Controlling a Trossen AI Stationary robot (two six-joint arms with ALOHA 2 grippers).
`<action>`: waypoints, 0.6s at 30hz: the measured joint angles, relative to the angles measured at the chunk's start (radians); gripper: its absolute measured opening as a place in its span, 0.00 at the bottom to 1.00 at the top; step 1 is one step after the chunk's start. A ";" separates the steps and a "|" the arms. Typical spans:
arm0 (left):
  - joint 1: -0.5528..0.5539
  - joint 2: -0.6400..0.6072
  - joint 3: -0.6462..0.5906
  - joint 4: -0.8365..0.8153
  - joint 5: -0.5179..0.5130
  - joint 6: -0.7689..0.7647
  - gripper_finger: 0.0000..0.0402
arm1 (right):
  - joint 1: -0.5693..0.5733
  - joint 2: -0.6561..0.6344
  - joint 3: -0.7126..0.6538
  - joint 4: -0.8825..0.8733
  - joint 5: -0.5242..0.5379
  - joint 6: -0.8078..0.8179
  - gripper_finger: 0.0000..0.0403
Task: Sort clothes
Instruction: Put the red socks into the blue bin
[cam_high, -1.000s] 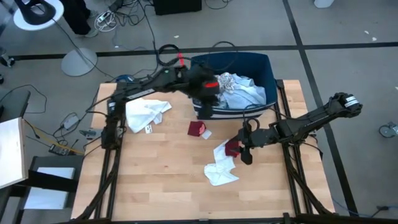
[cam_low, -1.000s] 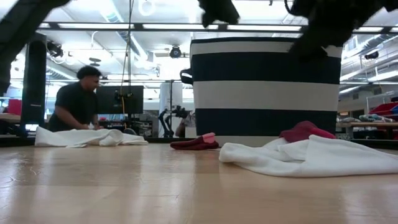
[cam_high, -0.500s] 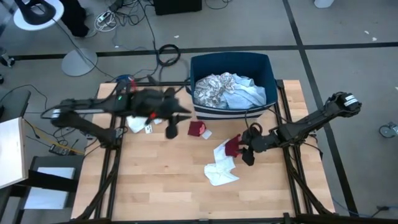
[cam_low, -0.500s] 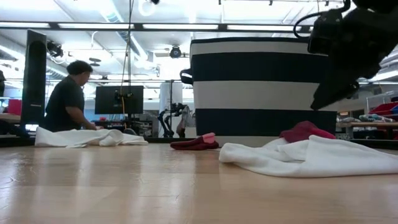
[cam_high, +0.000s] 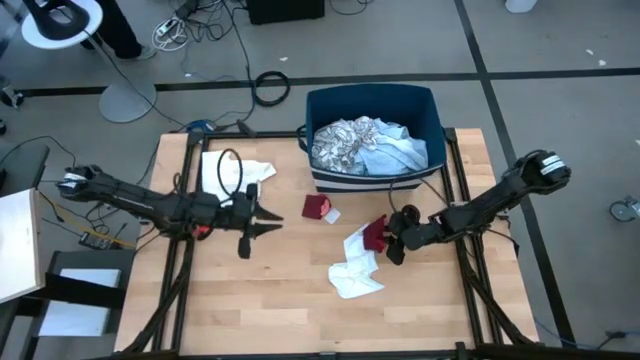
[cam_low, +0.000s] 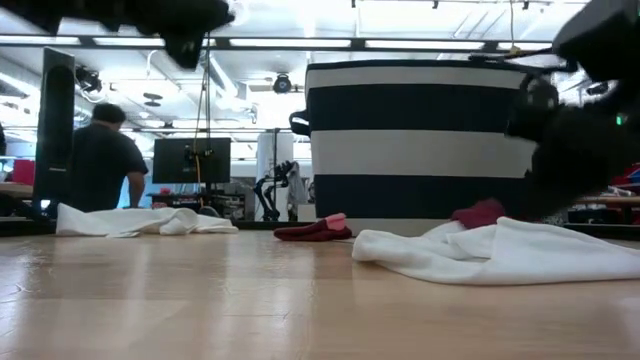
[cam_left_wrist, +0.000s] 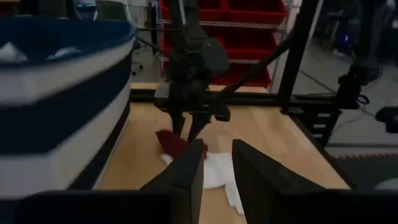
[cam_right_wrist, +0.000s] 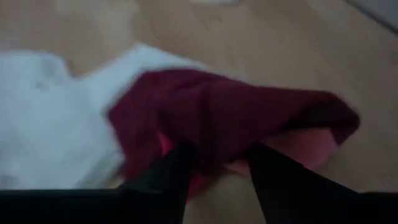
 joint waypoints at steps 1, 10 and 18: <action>-0.004 0.000 -0.044 0.058 -0.003 -0.012 0.22 | -0.004 0.028 -0.004 0.006 0.001 0.002 0.36; -0.007 0.047 -0.321 0.556 -0.011 -0.100 0.22 | -0.005 0.130 0.071 0.036 -0.029 -0.051 0.04; -0.007 0.050 -0.389 0.563 -0.037 -0.141 0.22 | -0.004 -0.023 0.329 -0.220 0.000 -0.200 0.01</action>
